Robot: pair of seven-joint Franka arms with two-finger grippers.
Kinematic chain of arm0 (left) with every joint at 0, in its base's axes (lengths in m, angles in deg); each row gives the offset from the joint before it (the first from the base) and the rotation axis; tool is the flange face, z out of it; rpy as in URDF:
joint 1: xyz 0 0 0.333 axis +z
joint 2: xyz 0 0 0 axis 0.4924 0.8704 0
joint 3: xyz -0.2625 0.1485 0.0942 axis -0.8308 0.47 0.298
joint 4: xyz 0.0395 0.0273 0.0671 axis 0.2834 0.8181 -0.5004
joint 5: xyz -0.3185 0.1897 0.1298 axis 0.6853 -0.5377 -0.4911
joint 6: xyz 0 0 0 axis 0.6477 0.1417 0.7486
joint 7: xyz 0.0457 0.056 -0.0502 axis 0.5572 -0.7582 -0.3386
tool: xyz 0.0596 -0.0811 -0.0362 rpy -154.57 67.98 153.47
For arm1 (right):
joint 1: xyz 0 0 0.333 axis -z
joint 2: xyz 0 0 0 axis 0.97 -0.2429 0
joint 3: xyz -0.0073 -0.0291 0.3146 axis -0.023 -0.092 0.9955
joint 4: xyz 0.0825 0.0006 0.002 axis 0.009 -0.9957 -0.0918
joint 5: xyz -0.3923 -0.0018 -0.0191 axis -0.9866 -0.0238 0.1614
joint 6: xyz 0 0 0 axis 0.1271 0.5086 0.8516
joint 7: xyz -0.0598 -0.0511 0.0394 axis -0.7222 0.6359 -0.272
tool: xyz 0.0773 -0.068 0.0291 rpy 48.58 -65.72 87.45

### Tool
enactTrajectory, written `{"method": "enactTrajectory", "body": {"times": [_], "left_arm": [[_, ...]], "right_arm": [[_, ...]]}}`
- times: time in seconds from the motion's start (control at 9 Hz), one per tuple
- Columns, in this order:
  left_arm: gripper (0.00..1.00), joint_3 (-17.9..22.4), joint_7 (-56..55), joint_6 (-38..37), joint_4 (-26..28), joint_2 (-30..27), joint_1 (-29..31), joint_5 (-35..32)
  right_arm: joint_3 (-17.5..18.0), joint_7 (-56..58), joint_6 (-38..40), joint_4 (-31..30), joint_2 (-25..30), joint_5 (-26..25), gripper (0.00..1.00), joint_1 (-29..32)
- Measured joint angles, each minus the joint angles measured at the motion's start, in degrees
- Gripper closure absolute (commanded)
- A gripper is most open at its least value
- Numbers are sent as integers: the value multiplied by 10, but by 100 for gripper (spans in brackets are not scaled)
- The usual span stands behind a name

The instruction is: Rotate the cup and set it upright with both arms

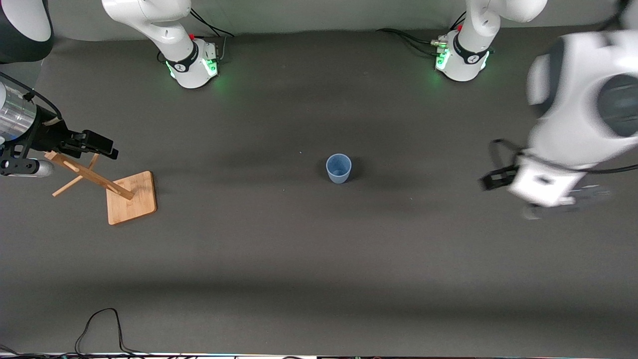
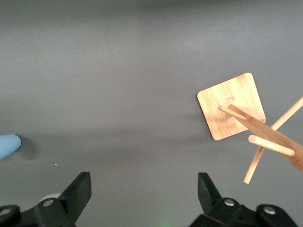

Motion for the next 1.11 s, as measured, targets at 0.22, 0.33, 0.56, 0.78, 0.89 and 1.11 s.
{"method": "enactTrajectory", "body": {"times": [0.22,0.33,0.56,0.78,0.89,1.11], "left_arm": [[0,-49,84,-31,1,-45,109,0],[0,-101,103,-40,6,-66,168,0],[0,-212,106,-39,26,-87,252,-22],[0,-249,106,0,73,-90,264,-27],[0,-261,106,19,102,-97,271,-28],[0,-308,106,22,127,-122,314,-28]], "right_arm": [[0,0,0,0,0,0,0,0],[-1,0,-1,0,-1,0,0,0],[-1,0,-1,5,-2,0,0,1],[-1,0,-1,5,-2,0,0,1],[-2,0,-1,5,-2,0,0,1],[-2,0,-1,5,-2,0,0,1]]}}
